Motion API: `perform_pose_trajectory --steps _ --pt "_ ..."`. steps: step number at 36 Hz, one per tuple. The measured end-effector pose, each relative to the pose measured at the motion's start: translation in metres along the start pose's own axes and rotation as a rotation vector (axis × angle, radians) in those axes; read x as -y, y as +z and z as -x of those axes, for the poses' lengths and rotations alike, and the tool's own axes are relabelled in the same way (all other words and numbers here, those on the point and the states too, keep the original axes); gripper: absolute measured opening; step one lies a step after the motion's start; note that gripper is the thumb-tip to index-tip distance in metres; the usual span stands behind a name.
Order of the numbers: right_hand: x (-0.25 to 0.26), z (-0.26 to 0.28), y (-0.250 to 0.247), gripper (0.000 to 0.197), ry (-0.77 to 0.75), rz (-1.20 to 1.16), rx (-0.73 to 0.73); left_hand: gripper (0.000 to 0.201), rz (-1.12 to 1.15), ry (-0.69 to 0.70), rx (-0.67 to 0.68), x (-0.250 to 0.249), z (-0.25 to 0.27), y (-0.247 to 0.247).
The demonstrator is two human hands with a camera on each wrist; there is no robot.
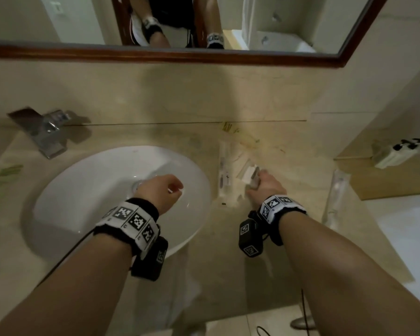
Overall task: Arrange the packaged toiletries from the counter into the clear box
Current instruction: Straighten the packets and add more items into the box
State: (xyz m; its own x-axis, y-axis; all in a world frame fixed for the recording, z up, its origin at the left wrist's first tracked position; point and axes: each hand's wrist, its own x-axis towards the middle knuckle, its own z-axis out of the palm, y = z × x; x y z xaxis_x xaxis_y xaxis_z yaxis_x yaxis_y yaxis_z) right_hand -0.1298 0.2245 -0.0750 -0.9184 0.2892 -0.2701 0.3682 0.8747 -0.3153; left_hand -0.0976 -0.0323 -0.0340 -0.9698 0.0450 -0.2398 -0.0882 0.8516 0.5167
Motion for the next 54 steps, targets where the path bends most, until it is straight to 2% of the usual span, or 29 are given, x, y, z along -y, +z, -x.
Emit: perform_pose_trajectory --steps 4,14,19,21,23,27,29,34,36,43,45,47,48,50,51,54 --pt "-0.005 -0.004 0.003 0.048 -0.09 0.15 -0.043 0.021 0.023 -0.019 0.008 -0.006 -0.003 0.004" --pt "-0.006 -0.011 0.005 0.042 -0.135 0.349 -0.051 0.022 0.026 -0.013 0.009 -0.018 -0.001 0.011" --pt "-0.01 -0.007 -0.003 0.05 -0.122 0.363 0.038 0.021 0.042 -0.026 0.013 -0.018 0.005 0.012" --pt "-0.013 -0.003 -0.009 0.053 -0.104 0.305 0.065 0.021 0.046 -0.026 0.011 -0.016 0.006 0.013" --pt "-0.017 0.004 -0.015 0.045 -0.07 0.172 0.044 0.022 0.051 -0.028 0.012 -0.016 0.009 0.013" --pt "-0.016 0.017 -0.029 0.035 -0.104 -0.148 -0.122 0.024 0.091 -0.03 0.015 -0.016 0.013 0.012" --pt "-0.012 0.017 -0.035 0.032 -0.143 -0.264 -0.138 0.026 0.126 -0.014 0.001 -0.017 0.014 0.011" --pt "0.007 0.03 -0.042 0.019 -0.182 -0.612 0.06 0.039 0.255 0.008 -0.028 -0.018 0.017 0.004" --pt "0.018 0.039 -0.041 0.028 -0.227 -0.69 0.153 0.044 0.313 0.014 -0.05 -0.017 0.018 -0.003" --pt "0.073 0.067 -0.029 0.023 -0.379 -0.74 0.351 0.048 0.456 0.028 -0.091 -0.001 0.028 -0.03" --pt "0.093 0.075 -0.024 0.023 -0.43 -0.718 0.401 0.035 0.431 0.036 -0.111 0.008 0.031 -0.038" --pt "0.113 0.083 -0.018 0.024 -0.451 -0.715 0.443 0.01 0.444 0.026 -0.14 0.023 0.034 -0.047" --pt "0.123 0.088 -0.015 0.023 -0.461 -0.715 0.457 0.009 0.455 0.024 -0.159 0.031 0.037 -0.053" --pt "0.144 0.097 -0.007 0.024 -0.475 -0.706 0.481 0.026 0.469 0.013 -0.196 0.049 0.045 -0.068" --pt "0.155 0.101 -0.002 0.025 -0.481 -0.695 0.479 0.028 0.475 0.004 -0.205 0.059 0.048 -0.075" --pt "0.189 0.115 0.013 0.023 -0.495 -0.662 0.417 0.011 0.429 -0.032 -0.221 0.092 0.058 -0.096"
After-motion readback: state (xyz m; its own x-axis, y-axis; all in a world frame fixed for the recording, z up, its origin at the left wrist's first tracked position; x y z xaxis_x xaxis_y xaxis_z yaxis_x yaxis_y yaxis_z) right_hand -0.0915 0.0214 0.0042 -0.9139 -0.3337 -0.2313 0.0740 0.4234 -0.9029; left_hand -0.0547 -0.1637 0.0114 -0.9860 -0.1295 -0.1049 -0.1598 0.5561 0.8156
